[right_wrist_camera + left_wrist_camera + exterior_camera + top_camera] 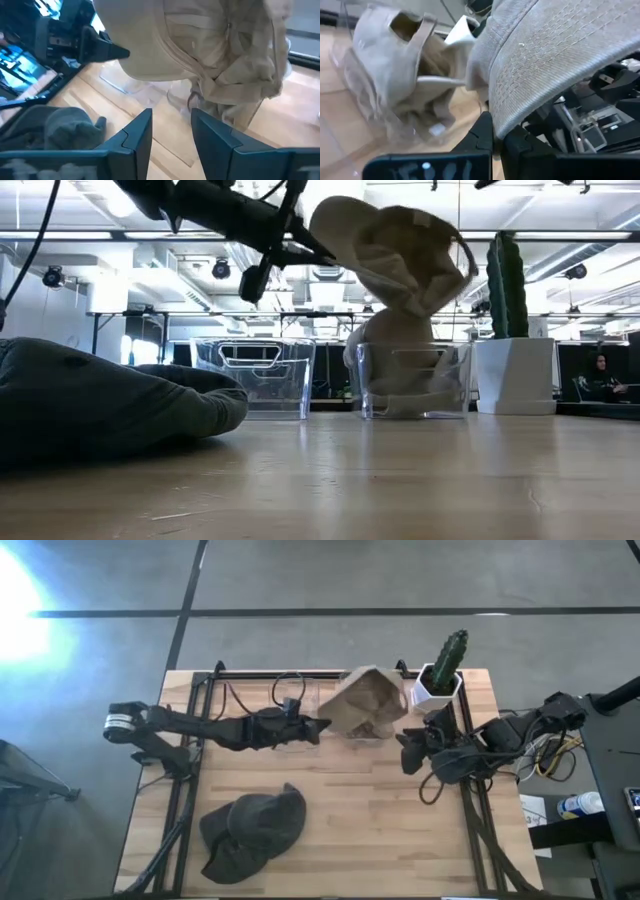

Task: Pick & Place hat
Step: Put the brown cap into the right transparent bin

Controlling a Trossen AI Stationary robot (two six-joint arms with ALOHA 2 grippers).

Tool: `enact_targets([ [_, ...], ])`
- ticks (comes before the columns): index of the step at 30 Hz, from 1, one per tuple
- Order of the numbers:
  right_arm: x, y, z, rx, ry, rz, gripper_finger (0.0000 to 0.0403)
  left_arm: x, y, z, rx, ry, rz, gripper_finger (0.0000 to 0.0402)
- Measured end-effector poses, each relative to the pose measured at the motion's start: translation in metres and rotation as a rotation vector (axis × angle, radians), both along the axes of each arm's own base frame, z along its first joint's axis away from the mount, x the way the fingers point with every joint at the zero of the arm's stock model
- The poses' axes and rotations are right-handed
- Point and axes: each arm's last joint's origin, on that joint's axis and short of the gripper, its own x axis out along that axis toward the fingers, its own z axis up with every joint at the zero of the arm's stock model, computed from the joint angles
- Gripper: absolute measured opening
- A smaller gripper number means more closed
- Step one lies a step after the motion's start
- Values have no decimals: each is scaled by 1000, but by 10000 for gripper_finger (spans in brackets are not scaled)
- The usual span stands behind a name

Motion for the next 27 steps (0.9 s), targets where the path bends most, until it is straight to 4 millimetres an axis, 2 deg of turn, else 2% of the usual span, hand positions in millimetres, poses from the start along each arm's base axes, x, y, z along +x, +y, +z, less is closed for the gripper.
enact_targets([
  [5, 2, 1, -16, 22, 70, -41, 132, 1, 0, -9, -63, -9, 13, 9],
  [9, 1, 1, -25, 57, 76, -72, 132, 2, -3, 16, -63, -285, -32, 9],
  [11, 1, 1, -27, 69, 79, -72, 132, 1, -4, 28, -59, -351, -38, 9],
  [18, 1, 1, -27, 62, 84, -64, 132, 7, 1, 32, 35, -179, 79, 9],
  [22, 1, 1, -26, 77, 71, -80, 132, 12, 11, 15, 22, -65, 169, 9],
  [27, 4, -7, -28, 182, 1, -207, 132, 34, 10, -5, -73, -24, 155, 9],
])
